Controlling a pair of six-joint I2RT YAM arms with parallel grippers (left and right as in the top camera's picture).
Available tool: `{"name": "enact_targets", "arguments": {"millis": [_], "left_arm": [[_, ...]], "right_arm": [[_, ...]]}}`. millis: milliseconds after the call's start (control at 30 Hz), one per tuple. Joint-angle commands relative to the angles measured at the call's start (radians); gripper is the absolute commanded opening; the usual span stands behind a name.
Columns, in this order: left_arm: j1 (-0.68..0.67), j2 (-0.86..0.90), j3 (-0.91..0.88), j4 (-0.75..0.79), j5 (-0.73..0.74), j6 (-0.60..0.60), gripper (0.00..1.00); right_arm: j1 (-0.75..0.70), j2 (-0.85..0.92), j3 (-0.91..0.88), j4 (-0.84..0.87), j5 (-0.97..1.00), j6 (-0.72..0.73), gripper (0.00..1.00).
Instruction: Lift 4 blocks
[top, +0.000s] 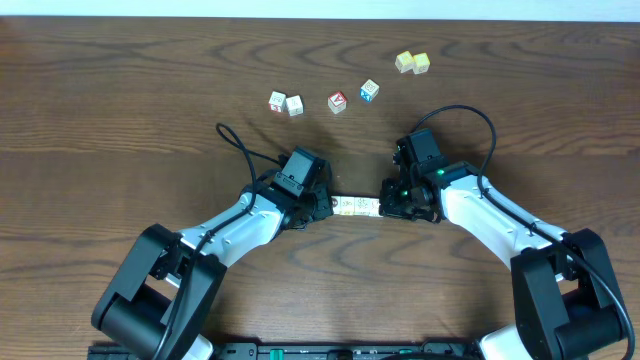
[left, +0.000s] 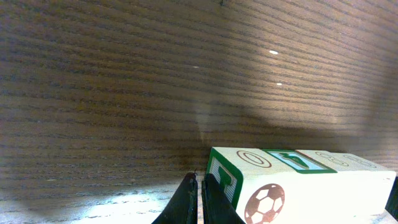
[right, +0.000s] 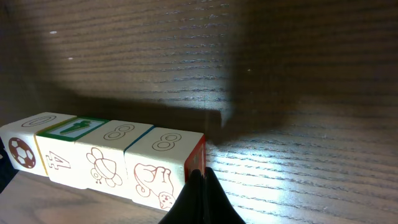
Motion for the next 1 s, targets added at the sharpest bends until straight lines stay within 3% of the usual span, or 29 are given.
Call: {"name": "enact_targets", "arguments": {"millis": [0,800,967], "left_arm": [[-0.034,0.013,0.020,0.031,0.127,-0.004,0.07],[-0.033,0.010,0.020,-0.039,0.032,0.018,0.11],[-0.032,-0.011,0.024,-0.100,-0.058,0.018,0.13]], "right_arm": [[0.044,0.000,0.001,0.016,-0.174,0.018,0.01],[0.026,0.000,0.003,0.010,-0.092,-0.027,0.06],[0.026,0.000,0.026,-0.048,-0.015,-0.028,0.09]]}}
